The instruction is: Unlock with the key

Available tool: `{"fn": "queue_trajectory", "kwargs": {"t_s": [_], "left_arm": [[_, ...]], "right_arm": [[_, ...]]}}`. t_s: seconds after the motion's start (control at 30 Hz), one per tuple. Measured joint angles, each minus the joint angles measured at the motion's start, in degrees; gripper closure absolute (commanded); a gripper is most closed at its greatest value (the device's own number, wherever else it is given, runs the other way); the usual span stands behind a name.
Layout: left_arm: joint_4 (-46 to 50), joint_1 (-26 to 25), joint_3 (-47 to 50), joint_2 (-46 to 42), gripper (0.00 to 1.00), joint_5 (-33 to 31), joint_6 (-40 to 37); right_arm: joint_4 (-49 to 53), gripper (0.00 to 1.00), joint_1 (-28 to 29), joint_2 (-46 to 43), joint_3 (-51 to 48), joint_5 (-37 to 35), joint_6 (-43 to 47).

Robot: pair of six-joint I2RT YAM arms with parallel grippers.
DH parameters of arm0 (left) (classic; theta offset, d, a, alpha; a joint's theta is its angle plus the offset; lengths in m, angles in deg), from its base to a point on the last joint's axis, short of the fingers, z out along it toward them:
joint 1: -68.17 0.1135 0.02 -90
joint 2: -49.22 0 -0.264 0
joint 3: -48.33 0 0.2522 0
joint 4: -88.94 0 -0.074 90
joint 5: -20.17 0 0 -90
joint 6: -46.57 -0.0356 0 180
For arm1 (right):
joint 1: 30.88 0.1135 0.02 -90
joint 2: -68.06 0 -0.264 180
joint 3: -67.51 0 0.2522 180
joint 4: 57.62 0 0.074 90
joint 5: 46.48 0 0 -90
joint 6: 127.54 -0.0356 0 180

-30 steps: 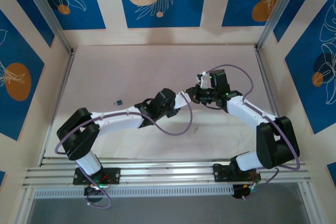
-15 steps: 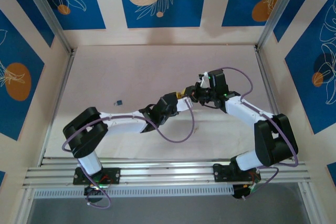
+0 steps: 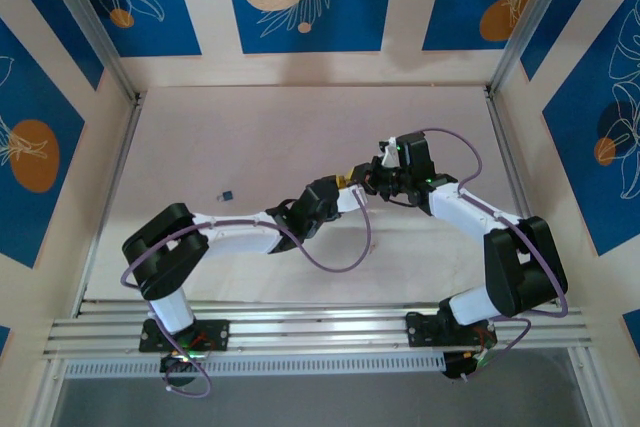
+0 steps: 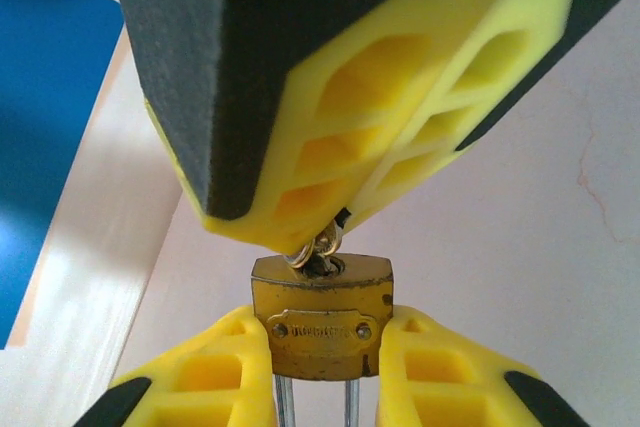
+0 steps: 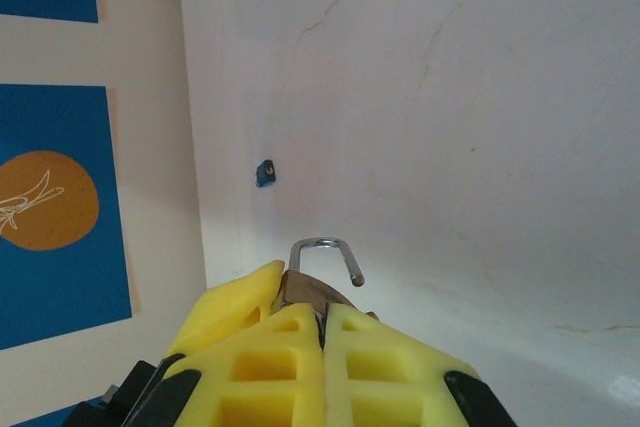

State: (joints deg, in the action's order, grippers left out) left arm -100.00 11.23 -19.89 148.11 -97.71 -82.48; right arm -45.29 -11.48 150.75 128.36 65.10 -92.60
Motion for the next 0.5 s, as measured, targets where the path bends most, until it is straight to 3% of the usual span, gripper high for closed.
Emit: {"fn": "queue_trajectory", "kwargs": {"t_s": [0.33,0.5], "left_arm": [[0.37,-0.72,-0.39,-0.02,0.82,2.03,2.95],[0.55,-0.72,-0.79,-0.2,0.82,3.69,5.18]], "right_arm": [[6.23,0.64,-1.03,-2.95,-0.02,-0.61,3.23],[10.01,0.57,-2.86,-5.62,-0.02,-1.27,5.44]]}}
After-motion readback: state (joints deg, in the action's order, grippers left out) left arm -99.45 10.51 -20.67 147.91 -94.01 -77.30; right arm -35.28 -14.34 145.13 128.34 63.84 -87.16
